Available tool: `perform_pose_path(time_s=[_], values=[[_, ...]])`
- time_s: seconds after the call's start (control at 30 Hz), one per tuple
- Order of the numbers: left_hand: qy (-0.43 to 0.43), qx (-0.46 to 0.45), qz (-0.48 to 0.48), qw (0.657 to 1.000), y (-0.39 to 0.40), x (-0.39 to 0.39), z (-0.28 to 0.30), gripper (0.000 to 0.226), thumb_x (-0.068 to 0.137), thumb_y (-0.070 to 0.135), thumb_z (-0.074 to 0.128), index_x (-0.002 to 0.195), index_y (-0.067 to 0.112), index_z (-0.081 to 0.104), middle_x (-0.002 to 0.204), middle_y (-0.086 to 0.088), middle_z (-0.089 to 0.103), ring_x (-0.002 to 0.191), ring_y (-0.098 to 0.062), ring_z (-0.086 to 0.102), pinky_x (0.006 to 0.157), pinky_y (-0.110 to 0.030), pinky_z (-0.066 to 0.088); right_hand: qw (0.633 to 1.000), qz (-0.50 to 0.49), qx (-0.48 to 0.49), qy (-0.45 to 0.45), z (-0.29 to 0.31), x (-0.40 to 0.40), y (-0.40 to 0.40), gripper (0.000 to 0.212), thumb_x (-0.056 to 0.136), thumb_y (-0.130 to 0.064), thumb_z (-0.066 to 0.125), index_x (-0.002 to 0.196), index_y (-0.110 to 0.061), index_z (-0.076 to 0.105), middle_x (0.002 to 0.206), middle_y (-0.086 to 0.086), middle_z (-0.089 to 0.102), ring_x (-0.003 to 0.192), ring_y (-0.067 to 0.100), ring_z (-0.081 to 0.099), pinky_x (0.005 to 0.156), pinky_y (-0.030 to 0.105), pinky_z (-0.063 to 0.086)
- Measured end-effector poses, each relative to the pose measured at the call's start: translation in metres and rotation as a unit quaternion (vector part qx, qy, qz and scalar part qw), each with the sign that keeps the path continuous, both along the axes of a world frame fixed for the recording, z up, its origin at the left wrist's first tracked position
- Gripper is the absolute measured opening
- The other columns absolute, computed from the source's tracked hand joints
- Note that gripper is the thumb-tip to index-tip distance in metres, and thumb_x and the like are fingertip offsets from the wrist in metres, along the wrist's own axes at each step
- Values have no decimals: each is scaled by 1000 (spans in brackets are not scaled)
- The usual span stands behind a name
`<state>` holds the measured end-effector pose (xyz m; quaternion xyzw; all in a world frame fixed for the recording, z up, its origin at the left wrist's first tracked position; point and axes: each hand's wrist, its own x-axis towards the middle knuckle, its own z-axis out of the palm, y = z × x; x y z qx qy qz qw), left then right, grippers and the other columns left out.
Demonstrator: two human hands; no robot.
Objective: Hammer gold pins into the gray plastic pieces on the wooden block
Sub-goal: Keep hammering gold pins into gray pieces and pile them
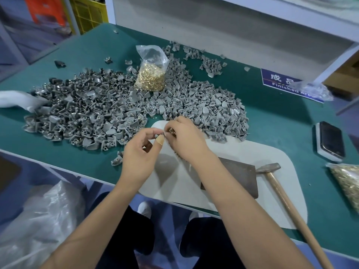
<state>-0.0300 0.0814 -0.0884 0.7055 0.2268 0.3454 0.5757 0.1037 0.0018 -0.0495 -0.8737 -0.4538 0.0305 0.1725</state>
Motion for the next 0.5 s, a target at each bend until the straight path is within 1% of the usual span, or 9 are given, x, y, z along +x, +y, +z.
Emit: perform_pose_path(time_s=[0.1, 0.17, 0.27, 0.33, 0.4, 0.5], values=[[12, 11, -6, 1000, -1, 0, 1, 14, 96, 22, 67, 105, 33, 70, 100, 18, 72, 76, 0, 60, 71, -15, 45, 1000, 3, -12, 1, 2, 1, -7, 10, 97, -25, 63, 106, -23, 69, 105, -2, 57, 107, 22, 54, 73, 30, 31], [17, 31, -10, 999, -2, 1, 3, 15, 96, 21, 68, 105, 33, 68, 100, 20, 72, 75, 5, 59, 69, -12, 44, 1000, -1, -24, -6, 4, 0, -9, 8, 96, -23, 64, 102, -24, 69, 103, -3, 59, 105, 23, 57, 72, 30, 31], [23, 40, -3, 999, -3, 3, 4, 16, 95, 21, 70, 102, 35, 65, 97, 21, 71, 69, 10, 57, 63, -8, 40, 999, -5, -44, -23, 7, -3, -11, 9, 97, -23, 63, 102, -21, 69, 107, 1, 65, 104, 25, 59, 74, 30, 33], [31, 24, 2, 999, -3, 3, 2, 15, 94, 25, 71, 100, 34, 63, 95, 20, 71, 74, 8, 60, 64, -8, 41, 998, -1, -57, -32, 9, -5, -13, 7, 96, -20, 63, 101, -20, 69, 107, 2, 67, 104, 26, 60, 76, 32, 34], [38, 4, 2, 999, -3, 2, 1, 14, 93, 29, 72, 101, 34, 62, 94, 19, 71, 75, 6, 61, 64, -10, 42, 998, 0, -55, -23, 13, -7, -15, 7, 95, -19, 65, 101, -20, 67, 106, 2, 68, 103, 26, 61, 79, 34, 38], [34, 4, 4, 999, -3, 3, 1, 15, 93, 33, 73, 102, 32, 62, 95, 20, 70, 90, 4, 66, 69, -7, 43, 1000, -8, -9, 14, 23, -6, -24, 15, 96, -19, 65, 110, -22, 65, 101, -2, 70, 100, 23, 61, 87, 39, 48]])
